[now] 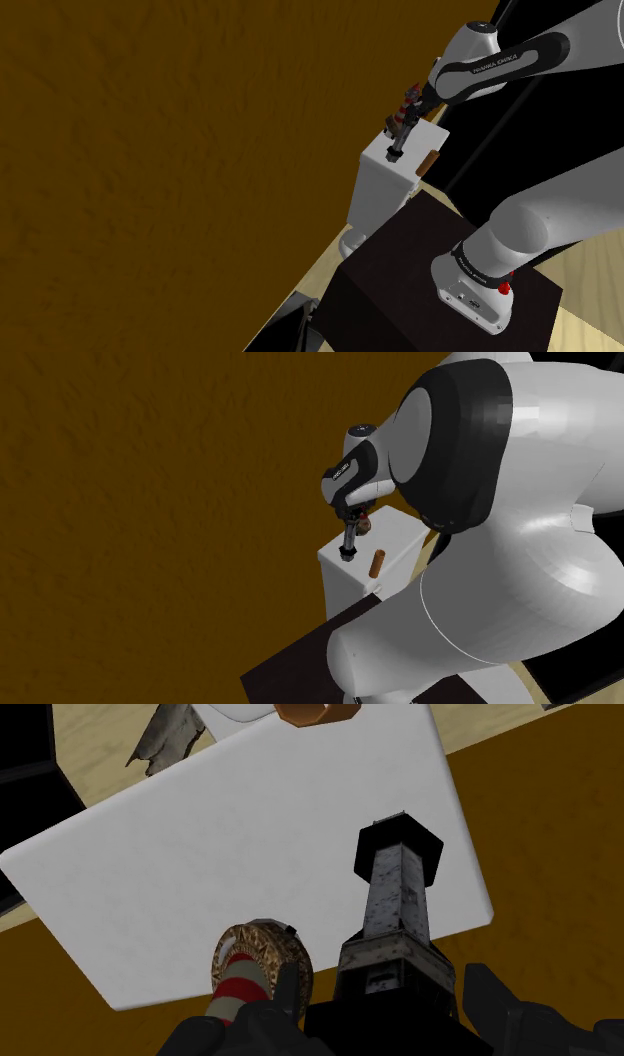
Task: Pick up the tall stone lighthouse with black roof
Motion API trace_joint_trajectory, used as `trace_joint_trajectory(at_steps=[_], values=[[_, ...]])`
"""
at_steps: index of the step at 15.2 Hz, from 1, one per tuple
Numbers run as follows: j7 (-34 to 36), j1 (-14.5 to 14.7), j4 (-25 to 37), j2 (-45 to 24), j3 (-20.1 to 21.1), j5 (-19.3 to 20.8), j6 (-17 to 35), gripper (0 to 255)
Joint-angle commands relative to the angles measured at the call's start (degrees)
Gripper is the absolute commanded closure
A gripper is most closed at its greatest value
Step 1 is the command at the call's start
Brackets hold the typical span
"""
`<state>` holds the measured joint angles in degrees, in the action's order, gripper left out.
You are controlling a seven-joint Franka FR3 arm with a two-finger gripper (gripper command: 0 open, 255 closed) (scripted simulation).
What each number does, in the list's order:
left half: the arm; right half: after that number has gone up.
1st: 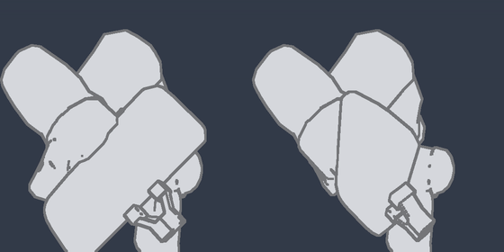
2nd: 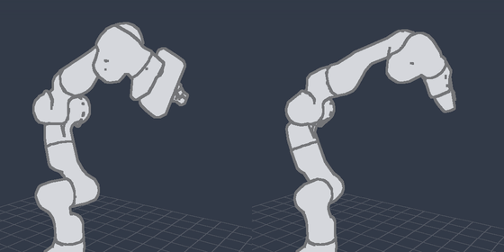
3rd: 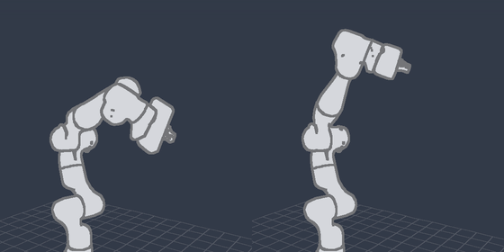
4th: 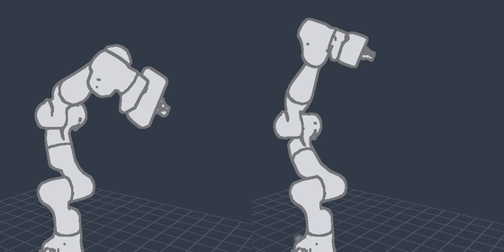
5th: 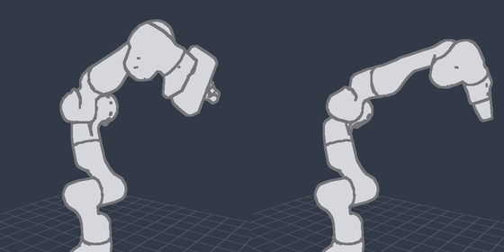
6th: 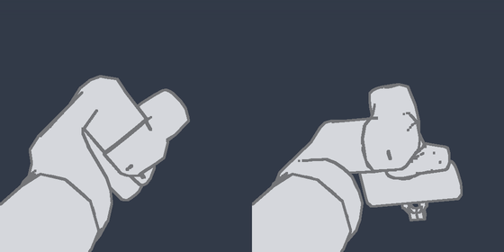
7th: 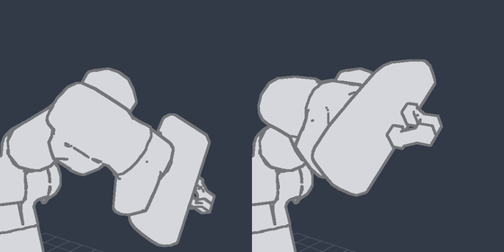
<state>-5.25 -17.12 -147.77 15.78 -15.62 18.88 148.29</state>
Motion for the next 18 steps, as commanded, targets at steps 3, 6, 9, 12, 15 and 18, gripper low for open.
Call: trace_joint_trajectory(at_steps=[3,6,9,12,15,18], values=[[0.02,-0.01,-0.08,-0.16,-0.02,0.02,0.20,255],[0.02,-0.01,-0.07,-0.21,-0.03,0.02,0.24,255],[0.03,-0.01,-0.07,-0.11,-0.01,0.02,0.15,255],[-0.46,0.19,0.99,1.55,0.16,-0.42,-2.55,255],[-0.93,0.37,2.17,3.05,0.35,-0.85,-5.22,255],[-1.36,0.55,3.47,4.40,0.55,-1.26,-7.84,255]])
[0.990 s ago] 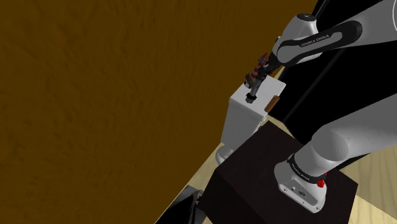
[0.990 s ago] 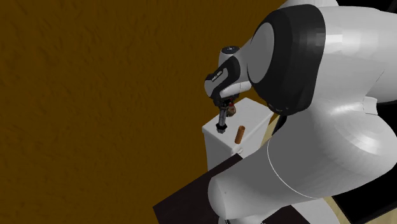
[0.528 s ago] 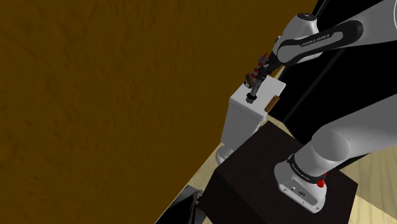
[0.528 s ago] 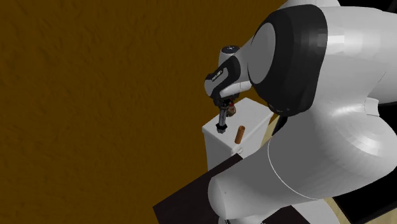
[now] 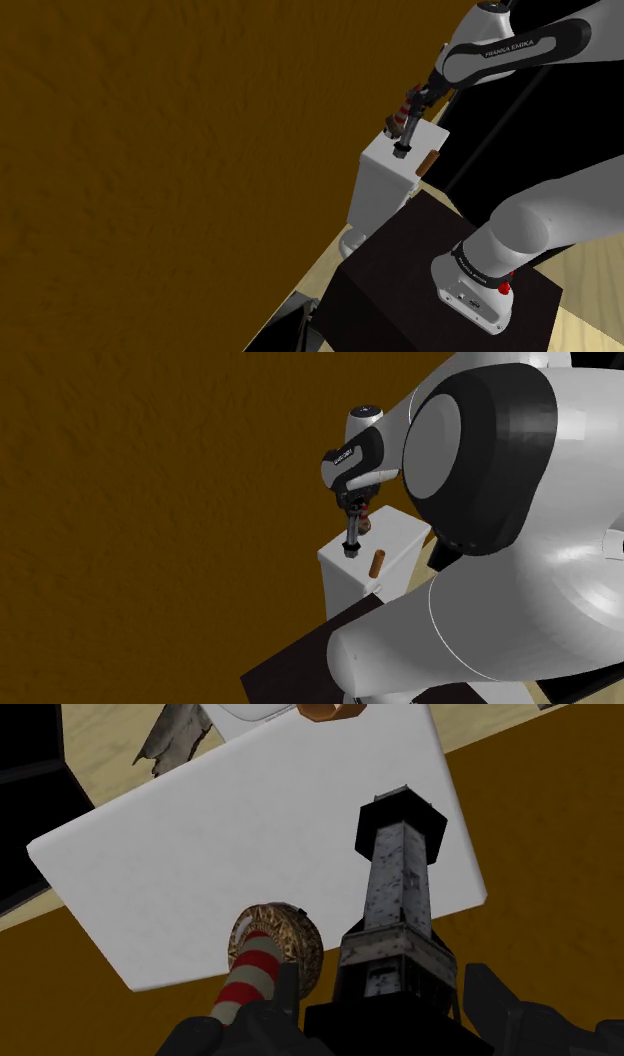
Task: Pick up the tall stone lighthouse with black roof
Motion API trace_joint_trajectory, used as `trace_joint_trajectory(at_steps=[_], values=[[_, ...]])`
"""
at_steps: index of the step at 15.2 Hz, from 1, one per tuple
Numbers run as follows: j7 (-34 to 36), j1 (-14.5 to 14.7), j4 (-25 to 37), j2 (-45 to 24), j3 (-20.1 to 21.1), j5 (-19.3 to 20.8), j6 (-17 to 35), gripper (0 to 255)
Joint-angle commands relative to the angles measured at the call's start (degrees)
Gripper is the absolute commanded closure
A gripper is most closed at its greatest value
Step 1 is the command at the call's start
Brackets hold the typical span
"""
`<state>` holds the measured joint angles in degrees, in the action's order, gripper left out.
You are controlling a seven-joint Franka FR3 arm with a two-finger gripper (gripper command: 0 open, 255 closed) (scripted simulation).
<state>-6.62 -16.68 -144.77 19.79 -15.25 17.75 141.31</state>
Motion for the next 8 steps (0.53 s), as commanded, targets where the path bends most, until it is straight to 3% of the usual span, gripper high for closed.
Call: trace_joint_trajectory(at_steps=[1,8], values=[[-0.13,0.16,0.92,0.80,0.25,-0.26,-1.72,255],[-0.83,0.44,3.46,2.67,0.62,-0.93,-6.10,255]])
